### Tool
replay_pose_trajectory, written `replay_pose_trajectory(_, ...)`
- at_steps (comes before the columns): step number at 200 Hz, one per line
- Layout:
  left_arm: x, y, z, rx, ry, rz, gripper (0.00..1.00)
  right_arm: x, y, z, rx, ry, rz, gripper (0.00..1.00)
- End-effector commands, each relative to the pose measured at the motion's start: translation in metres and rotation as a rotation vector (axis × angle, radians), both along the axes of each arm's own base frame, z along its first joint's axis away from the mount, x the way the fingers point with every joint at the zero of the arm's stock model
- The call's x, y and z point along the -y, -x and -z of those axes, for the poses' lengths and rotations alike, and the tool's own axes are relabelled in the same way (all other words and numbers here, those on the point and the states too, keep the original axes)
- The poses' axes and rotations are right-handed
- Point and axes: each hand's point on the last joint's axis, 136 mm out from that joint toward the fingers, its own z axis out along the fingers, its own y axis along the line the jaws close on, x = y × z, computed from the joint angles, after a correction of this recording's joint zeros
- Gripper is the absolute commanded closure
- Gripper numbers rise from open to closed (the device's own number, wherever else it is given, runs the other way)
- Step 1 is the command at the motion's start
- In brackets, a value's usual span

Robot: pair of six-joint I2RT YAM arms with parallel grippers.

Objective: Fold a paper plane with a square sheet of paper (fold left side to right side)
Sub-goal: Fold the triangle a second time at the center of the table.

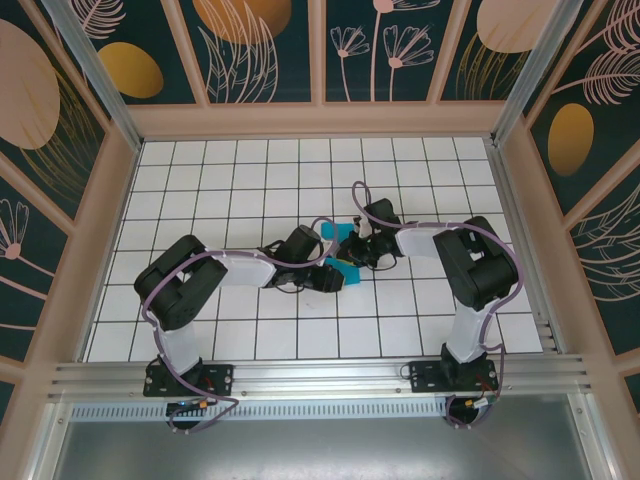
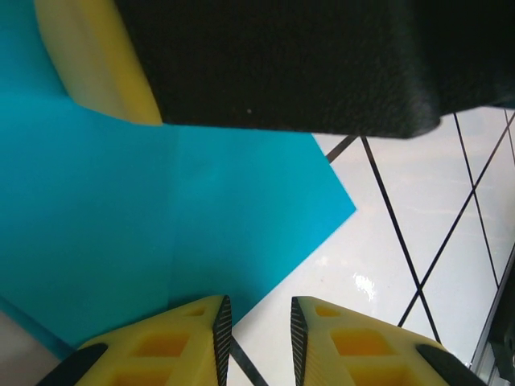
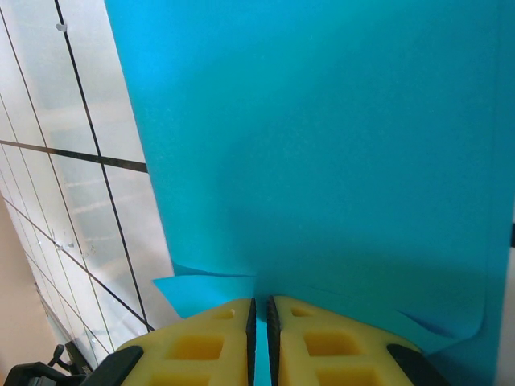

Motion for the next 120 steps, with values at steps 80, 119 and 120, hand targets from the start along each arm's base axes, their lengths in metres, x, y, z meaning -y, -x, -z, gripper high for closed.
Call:
replay_pose_trajectory(80, -0.003, -0.004, -0.046, 0.083, 0.069, -0.019, 0.69, 0.027, 0.024, 0.041, -0.120, 0.144, 0.018, 0.83)
replay_pose_trajectory(119, 0.005, -0.014, -0.026, 0.064, 0.035, -0.020, 0.70, 0.026, 0.025, 0.040, -0.118, 0.141, 0.015, 0.83)
replay_pose_trajectory(120, 0.005, -0.014, -0.025, 0.062, 0.033, -0.020, 0.70, 0.026, 0.025, 0.040, -0.119, 0.141, 0.015, 0.83)
